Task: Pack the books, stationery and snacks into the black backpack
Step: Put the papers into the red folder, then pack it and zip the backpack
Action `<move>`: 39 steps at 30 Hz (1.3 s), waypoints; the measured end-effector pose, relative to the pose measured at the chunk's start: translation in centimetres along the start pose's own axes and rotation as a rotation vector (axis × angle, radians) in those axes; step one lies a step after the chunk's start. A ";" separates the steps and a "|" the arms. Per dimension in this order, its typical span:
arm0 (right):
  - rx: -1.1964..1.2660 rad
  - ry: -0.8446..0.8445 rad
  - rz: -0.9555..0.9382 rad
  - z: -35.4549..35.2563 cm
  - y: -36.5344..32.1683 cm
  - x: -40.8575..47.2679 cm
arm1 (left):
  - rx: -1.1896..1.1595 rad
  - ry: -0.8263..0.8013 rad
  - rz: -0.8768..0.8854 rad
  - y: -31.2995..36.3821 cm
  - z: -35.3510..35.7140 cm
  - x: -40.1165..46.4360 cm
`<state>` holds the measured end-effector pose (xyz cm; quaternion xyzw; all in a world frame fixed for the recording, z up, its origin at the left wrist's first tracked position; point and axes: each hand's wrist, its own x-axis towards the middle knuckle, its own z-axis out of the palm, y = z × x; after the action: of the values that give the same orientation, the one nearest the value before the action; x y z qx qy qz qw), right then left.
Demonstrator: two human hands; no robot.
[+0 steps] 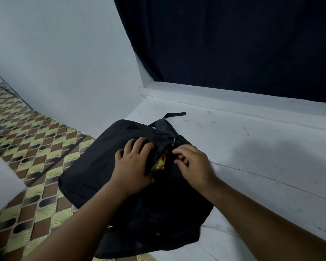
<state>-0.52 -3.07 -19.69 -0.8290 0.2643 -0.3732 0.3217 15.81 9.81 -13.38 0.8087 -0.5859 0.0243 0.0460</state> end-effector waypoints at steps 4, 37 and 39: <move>-0.036 -0.093 0.073 0.0 0.0 0.7 | 0.021 -0.014 0.081 -0.8 -0.4 0.0; -0.180 0.154 0.415 0.2 -4.9 1.2 | -0.459 -0.123 0.300 -2.8 -2.1 6.1; -0.136 0.158 0.428 -0.3 -5.3 1.6 | -0.478 -0.082 0.272 -2.4 -2.1 7.4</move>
<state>1.20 -0.84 -14.93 -0.7421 0.4830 -0.3417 0.3150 20.38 3.77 -10.72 0.6890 -0.6797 -0.1415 0.2080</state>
